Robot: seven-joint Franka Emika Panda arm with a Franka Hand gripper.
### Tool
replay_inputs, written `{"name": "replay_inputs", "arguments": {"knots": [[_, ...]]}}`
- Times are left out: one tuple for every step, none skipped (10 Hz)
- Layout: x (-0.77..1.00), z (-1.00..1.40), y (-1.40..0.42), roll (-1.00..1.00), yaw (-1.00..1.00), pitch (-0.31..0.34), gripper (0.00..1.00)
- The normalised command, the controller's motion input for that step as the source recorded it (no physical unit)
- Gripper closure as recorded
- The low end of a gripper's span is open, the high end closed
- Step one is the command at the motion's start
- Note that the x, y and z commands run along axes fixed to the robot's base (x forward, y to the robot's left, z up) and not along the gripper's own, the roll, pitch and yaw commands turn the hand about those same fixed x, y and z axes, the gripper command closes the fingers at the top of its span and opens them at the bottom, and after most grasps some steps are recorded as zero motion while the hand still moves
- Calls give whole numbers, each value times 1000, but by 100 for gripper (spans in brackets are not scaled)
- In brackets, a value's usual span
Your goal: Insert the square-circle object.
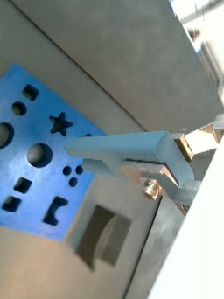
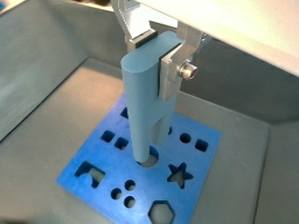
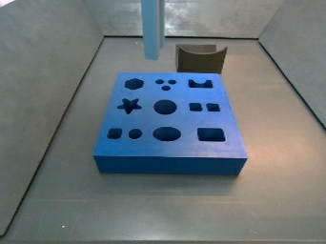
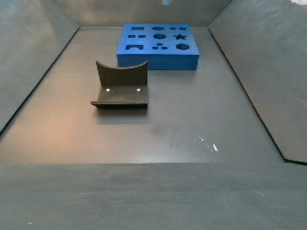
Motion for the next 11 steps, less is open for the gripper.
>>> {"name": "replay_inputs", "arguments": {"knots": [[-11, -286, -49, -104, -1000, -136, 100], [0, -203, -234, -77, -880, -97, 100], [0, 0, -726, 0, -546, 0, 100], [0, 0, -860, 43, -431, 0, 100], [0, 0, -891, 46, -389, 0, 100], [0, 0, -857, 56, -440, 0, 100], [3, -69, -414, 0, -857, 0, 100], [0, -123, -217, 0, -983, 0, 100], [0, -129, -189, 0, -994, 0, 100], [0, -131, -169, 10, -997, 0, 100], [0, -140, -46, 26, -1000, 0, 100]]}}
